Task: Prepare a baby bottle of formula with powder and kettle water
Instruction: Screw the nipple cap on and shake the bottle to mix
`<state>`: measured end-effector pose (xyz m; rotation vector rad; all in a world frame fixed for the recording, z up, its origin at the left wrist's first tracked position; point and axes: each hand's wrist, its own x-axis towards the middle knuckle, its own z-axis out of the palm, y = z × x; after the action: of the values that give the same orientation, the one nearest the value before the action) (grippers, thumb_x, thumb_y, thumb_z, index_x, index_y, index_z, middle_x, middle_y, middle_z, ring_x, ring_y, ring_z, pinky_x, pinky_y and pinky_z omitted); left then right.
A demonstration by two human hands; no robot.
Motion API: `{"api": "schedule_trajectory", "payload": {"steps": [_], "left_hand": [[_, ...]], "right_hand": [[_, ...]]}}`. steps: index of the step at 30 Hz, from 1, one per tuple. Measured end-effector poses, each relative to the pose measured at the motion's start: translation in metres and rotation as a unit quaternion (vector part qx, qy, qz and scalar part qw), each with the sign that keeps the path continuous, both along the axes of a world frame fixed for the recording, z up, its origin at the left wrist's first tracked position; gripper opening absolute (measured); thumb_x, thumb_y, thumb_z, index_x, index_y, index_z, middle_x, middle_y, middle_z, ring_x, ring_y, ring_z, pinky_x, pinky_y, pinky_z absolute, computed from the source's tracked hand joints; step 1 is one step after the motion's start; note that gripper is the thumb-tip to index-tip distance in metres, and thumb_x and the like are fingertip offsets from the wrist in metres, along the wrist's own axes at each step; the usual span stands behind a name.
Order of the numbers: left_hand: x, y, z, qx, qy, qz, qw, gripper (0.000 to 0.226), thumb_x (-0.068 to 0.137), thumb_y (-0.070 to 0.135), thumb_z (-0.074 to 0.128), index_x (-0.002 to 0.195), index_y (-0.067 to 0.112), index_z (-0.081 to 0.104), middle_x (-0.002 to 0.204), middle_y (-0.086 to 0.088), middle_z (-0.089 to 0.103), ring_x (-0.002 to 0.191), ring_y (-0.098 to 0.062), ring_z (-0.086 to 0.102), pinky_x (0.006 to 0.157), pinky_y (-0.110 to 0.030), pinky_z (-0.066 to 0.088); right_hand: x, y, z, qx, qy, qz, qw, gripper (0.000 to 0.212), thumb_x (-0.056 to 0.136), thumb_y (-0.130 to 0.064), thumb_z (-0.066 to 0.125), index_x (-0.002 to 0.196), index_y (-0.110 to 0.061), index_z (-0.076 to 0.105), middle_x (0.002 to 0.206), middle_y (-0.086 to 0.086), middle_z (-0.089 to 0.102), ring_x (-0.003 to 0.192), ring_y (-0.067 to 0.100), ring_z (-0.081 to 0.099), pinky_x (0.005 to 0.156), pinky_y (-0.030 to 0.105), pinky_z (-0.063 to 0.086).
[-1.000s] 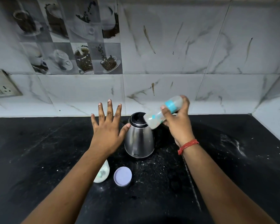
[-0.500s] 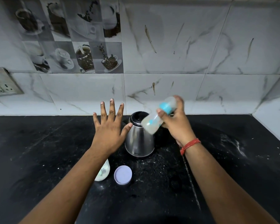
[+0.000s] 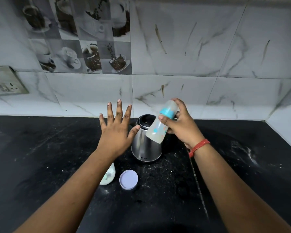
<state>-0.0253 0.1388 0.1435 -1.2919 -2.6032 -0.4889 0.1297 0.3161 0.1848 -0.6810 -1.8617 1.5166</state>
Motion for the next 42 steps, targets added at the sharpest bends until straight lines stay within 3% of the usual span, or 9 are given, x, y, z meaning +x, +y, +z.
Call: {"api": "schedule_trajectory", "payload": {"steps": [4, 17, 21, 24, 28, 31, 35, 39, 42], "left_hand": [[-0.002, 0.0, 0.0, 0.002, -0.01, 0.004, 1.0, 0.085, 0.089, 0.08, -0.005, 0.161, 0.036, -0.013, 0.169, -0.002, -0.029, 0.154, -0.032, -0.03, 0.122, -0.066, -0.008], [0.0, 0.002, 0.005, -0.001, -0.012, 0.002, 1.0, 0.085, 0.09, 0.078, -0.001, 0.162, 0.034, -0.011, 0.168, -0.003, -0.03, 0.153, -0.033, -0.031, 0.123, -0.065, -0.008], [-0.001, 0.002, 0.006, -0.008, 0.008, 0.0, 1.0, 0.082, 0.092, 0.076, 0.001, 0.161, 0.034, -0.012, 0.168, -0.004, -0.029, 0.154, -0.034, -0.029, 0.123, -0.067, -0.005], [-0.002, 0.004, 0.008, -0.005, 0.007, 0.0, 1.0, 0.082, 0.092, 0.076, 0.002, 0.162, 0.033, -0.012, 0.169, -0.004, -0.028, 0.154, -0.034, -0.028, 0.123, -0.066, -0.006], [-0.003, 0.004, 0.011, -0.011, 0.016, -0.002, 1.0, 0.082, 0.092, 0.075, 0.001, 0.162, 0.033, -0.012, 0.169, -0.005, -0.028, 0.154, -0.034, -0.028, 0.123, -0.067, -0.004], [-0.003, 0.005, 0.012, -0.003, 0.008, -0.002, 1.0, 0.082, 0.092, 0.075, 0.001, 0.161, 0.034, -0.013, 0.169, -0.004, -0.028, 0.154, -0.034, -0.028, 0.123, -0.066, -0.005], [0.0, 0.004, 0.013, -0.015, 0.019, -0.005, 1.0, 0.083, 0.092, 0.075, 0.001, 0.161, 0.033, -0.013, 0.169, -0.005, -0.028, 0.155, -0.034, -0.027, 0.123, -0.066, -0.004], [0.0, 0.005, 0.016, -0.008, 0.011, -0.007, 1.0, 0.082, 0.092, 0.076, 0.0, 0.161, 0.035, -0.016, 0.168, -0.004, -0.031, 0.153, -0.033, -0.031, 0.123, -0.065, -0.007], [0.001, 0.005, 0.018, -0.011, 0.019, -0.013, 1.0, 0.082, 0.092, 0.076, 0.001, 0.161, 0.034, -0.016, 0.167, -0.003, -0.032, 0.153, -0.032, -0.032, 0.123, -0.065, -0.007]], "right_hand": [[0.0, 0.002, -0.001, -0.029, 0.091, -0.097, 0.991, 0.066, 0.089, -0.031, 0.076, 0.138, -0.04, 0.034, 0.117, 0.002, 0.061, 0.101, 0.022, 0.07, 0.083, 0.053, 0.062], [0.0, 0.005, 0.003, -0.026, 0.133, -0.144, 0.98, 0.068, 0.089, -0.031, 0.076, 0.142, -0.04, 0.033, 0.116, -0.002, 0.062, 0.096, 0.021, 0.072, 0.082, 0.053, 0.062], [-0.002, 0.003, 0.001, 0.004, 0.044, -0.06, 0.997, 0.068, 0.088, -0.029, 0.078, 0.138, -0.047, 0.035, 0.119, 0.004, 0.061, 0.097, 0.022, 0.071, 0.081, 0.05, 0.063], [0.001, 0.008, 0.0, -0.034, 0.144, -0.154, 0.977, 0.067, 0.093, -0.025, 0.073, 0.143, -0.036, 0.03, 0.114, -0.002, 0.061, 0.092, 0.019, 0.071, 0.079, 0.047, 0.063], [0.001, 0.007, 0.001, -0.006, 0.049, -0.055, 0.997, 0.067, 0.09, -0.024, 0.076, 0.141, -0.041, 0.035, 0.12, 0.004, 0.059, 0.099, 0.023, 0.07, 0.078, 0.046, 0.064], [0.003, 0.009, 0.002, -0.037, 0.142, -0.154, 0.977, 0.067, 0.092, -0.026, 0.073, 0.143, -0.036, 0.031, 0.114, -0.006, 0.06, 0.096, 0.02, 0.071, 0.08, 0.048, 0.063], [0.001, 0.008, 0.002, -0.002, 0.055, -0.061, 0.997, 0.066, 0.088, -0.03, 0.077, 0.136, -0.048, 0.036, 0.119, 0.003, 0.061, 0.099, 0.024, 0.07, 0.079, 0.047, 0.063], [0.004, 0.012, 0.004, -0.023, 0.137, -0.152, 0.979, 0.06, 0.093, -0.028, 0.072, 0.137, -0.037, 0.032, 0.114, -0.003, 0.06, 0.093, 0.022, 0.071, 0.071, 0.035, 0.062], [0.003, 0.009, 0.002, 0.006, 0.045, -0.042, 0.998, 0.067, 0.088, -0.029, 0.077, 0.139, -0.043, 0.035, 0.118, 0.002, 0.06, 0.1, 0.025, 0.07, 0.078, 0.043, 0.063]]}}
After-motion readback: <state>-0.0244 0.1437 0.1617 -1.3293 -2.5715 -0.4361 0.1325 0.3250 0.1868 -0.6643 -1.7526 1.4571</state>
